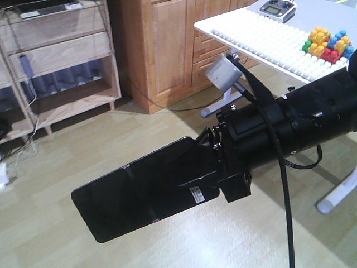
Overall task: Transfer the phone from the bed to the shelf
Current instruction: 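Carry the phone in the right gripper to the wooden shelf unit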
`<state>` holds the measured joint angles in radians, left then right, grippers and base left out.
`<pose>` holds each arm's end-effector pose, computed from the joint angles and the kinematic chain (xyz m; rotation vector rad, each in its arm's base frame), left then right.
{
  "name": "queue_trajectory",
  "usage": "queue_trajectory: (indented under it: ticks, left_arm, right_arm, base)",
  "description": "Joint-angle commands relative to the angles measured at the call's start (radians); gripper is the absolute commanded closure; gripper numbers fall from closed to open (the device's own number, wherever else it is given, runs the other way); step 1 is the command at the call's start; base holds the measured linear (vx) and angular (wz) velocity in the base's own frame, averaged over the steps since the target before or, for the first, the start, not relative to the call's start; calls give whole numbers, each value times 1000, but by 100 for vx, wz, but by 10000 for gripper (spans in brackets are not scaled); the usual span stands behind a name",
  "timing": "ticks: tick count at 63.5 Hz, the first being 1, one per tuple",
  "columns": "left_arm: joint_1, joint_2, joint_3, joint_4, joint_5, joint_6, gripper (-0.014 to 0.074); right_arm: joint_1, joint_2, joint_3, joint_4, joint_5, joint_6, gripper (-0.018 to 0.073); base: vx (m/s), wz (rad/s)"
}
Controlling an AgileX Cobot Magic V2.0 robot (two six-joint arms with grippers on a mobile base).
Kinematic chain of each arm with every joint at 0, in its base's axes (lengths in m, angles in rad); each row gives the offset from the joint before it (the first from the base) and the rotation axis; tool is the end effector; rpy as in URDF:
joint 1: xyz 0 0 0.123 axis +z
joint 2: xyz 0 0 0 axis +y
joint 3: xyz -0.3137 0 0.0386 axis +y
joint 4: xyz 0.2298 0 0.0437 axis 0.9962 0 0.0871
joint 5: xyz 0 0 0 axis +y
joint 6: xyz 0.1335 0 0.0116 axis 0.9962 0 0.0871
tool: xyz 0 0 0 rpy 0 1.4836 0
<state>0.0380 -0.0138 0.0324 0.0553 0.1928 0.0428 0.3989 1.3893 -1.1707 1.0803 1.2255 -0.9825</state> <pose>0.0492 0.0033 0.1801 0.0422 1.6954 0.1100 0.1893 0.2005 0.3665 -1.2362 2.0196 1.2433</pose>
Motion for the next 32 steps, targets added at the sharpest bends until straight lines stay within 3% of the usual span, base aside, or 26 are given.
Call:
queue_trajectory:
  ticks: [1, 32]
  left_arm:
    - [0, -11, -26, -5, -71, -4, 596]
    - [0, -11, -26, -5, -71, -4, 596]
  right_arm:
    - [0, -35, -26, 87, 64, -8, 560]
    - [0, -35, -26, 87, 64, -8, 560]
  base:
    - [48, -12]
    - [49, -6]
